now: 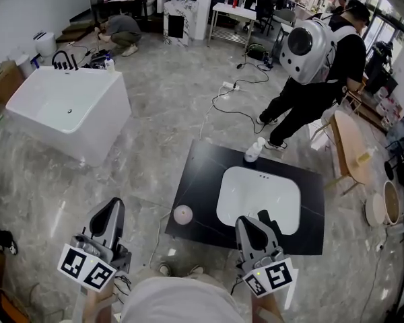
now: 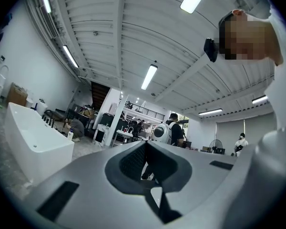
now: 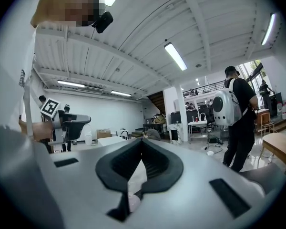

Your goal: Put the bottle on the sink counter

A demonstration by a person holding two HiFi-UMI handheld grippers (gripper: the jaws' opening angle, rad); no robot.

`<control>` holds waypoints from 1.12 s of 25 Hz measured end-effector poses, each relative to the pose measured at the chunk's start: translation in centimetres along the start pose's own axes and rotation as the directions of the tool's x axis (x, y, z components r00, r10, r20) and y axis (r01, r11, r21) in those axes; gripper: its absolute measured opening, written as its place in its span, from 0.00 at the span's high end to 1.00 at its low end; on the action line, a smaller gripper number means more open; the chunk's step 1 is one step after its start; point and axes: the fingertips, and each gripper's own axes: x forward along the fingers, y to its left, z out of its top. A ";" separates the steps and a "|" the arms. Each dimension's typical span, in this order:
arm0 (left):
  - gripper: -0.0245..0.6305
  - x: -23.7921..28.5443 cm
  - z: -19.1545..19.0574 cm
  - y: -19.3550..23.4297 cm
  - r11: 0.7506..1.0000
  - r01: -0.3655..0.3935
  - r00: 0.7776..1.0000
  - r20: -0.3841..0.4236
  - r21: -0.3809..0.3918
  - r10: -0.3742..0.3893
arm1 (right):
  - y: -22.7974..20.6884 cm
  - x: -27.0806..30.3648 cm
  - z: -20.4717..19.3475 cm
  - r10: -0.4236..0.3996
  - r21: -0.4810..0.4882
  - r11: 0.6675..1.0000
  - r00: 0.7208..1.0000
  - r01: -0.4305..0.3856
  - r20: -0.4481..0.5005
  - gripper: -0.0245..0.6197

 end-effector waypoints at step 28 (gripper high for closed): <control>0.94 -1.6 -0.3 0.2 0.999 -0.044 0.999 -0.015 -0.004 0.044 | 1.3 0.3 0.2 0.024 -0.039 0.999 0.999 -0.025 -0.022 0.95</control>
